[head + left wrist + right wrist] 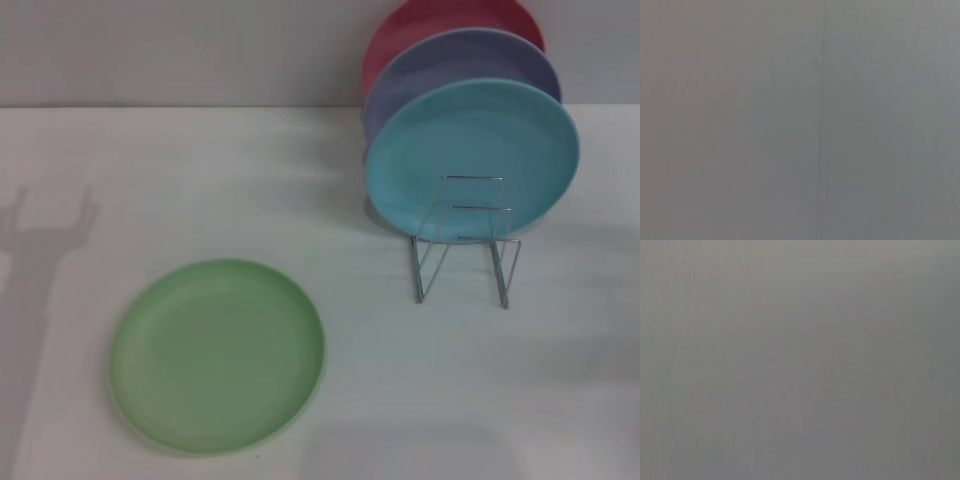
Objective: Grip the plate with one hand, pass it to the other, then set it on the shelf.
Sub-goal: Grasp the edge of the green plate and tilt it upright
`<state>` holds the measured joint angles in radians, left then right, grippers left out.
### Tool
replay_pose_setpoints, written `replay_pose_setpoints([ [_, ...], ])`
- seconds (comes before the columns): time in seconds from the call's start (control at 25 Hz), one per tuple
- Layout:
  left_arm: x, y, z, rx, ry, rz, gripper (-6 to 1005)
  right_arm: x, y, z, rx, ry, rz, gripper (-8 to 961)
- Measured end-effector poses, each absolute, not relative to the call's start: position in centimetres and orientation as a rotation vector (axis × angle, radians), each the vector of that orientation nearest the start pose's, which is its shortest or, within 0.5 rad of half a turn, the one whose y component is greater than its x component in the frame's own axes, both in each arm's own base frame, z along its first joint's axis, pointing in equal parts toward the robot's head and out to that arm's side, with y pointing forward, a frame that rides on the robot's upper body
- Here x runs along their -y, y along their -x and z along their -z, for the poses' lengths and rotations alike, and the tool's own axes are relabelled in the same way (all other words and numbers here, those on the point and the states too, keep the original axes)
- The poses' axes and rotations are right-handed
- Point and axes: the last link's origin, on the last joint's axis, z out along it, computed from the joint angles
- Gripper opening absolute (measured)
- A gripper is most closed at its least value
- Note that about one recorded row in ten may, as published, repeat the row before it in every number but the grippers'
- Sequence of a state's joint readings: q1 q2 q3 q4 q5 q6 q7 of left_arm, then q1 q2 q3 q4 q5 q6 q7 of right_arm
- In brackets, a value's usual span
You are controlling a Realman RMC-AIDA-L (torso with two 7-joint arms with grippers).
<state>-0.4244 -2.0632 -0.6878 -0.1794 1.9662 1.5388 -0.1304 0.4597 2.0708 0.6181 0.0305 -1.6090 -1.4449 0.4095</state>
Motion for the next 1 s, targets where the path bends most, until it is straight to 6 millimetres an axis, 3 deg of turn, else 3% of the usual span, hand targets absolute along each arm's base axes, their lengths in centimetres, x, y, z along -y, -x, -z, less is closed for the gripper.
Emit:
replay_pose_setpoints([
  [0.28, -32.0, 30.7, -3.5, 0.346, 1.315, 0.939, 863, -31.3, -35.8, -7.2, -0.588, 1.041, -0.985, 721],
  [0.44, -33.3, 31.2, -3.5, 0.427, 1.336, 0.933, 863, -31.2, -35.8, -7.2, -0.593, 1.038, -0.994, 721],
  [0.76, -39.3, 32.6, -5.0, 0.788, 1.536, 0.93, 863, -31.5, -35.6, -7.4, -0.586, 1.04, -1.0, 721],
  [1.0, -41.3, 31.8, -5.4, 0.844, 1.651, 0.897, 863, -31.8, -35.4, -7.6, -0.575, 1.046, -1.001, 722],
])
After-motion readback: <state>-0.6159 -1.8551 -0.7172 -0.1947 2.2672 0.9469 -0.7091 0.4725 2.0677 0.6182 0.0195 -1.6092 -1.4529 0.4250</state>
